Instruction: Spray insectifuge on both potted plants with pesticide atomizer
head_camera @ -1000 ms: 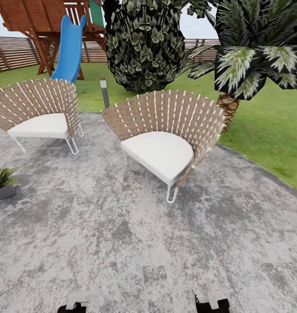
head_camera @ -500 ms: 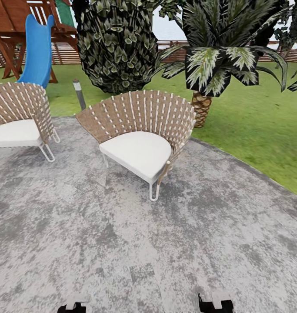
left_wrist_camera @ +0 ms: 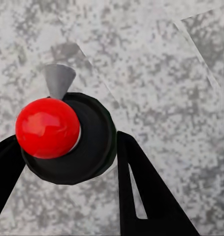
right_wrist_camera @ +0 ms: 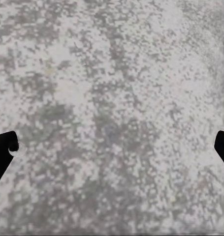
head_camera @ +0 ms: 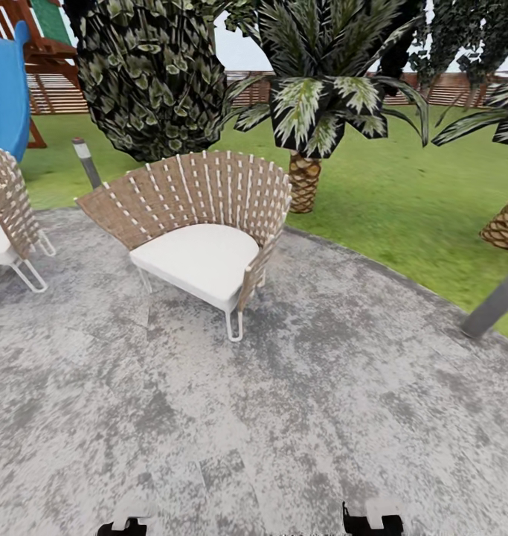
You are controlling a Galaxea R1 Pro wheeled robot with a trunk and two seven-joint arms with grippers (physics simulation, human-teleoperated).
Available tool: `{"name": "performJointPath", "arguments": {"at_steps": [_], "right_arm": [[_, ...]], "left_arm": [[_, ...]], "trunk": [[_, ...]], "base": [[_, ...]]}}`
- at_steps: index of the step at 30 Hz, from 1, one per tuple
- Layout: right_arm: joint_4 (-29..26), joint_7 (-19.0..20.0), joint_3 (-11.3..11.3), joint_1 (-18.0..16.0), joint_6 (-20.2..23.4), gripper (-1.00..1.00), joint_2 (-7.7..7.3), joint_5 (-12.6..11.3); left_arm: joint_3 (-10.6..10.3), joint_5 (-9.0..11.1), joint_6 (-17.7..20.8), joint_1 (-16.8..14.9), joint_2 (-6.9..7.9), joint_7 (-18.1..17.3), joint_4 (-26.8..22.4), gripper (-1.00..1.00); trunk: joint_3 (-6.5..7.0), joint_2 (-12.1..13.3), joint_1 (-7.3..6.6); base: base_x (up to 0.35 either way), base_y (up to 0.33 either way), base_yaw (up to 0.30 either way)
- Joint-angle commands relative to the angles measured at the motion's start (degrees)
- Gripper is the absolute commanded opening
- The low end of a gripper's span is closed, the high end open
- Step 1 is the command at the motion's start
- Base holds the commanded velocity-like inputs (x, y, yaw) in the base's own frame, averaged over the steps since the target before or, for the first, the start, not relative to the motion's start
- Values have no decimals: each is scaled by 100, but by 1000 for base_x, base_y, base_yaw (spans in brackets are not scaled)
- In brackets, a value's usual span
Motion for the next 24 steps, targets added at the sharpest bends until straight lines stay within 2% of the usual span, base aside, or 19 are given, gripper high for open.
{"name": "performJointPath", "arguments": {"at_steps": [1,18,24], "right_arm": [[8,-21,-55,-6,-16,100,1,61],[11,-21,-86,-5,-16,100,2,61],[11,-21,-87,-5,-16,100,7,61]], "left_arm": [[50,-40,-18,-2,0,-29,1,-100],[59,-39,-18,-2,0,-26,1,-100],[60,-42,-27,-2,0,-29,1,-100]], "trunk": [[-20,-43,22],[-288,-725,395],[-274,-725,395]], "base": [[0,0,-300],[0,0,-300],[0,0,-300]]}}
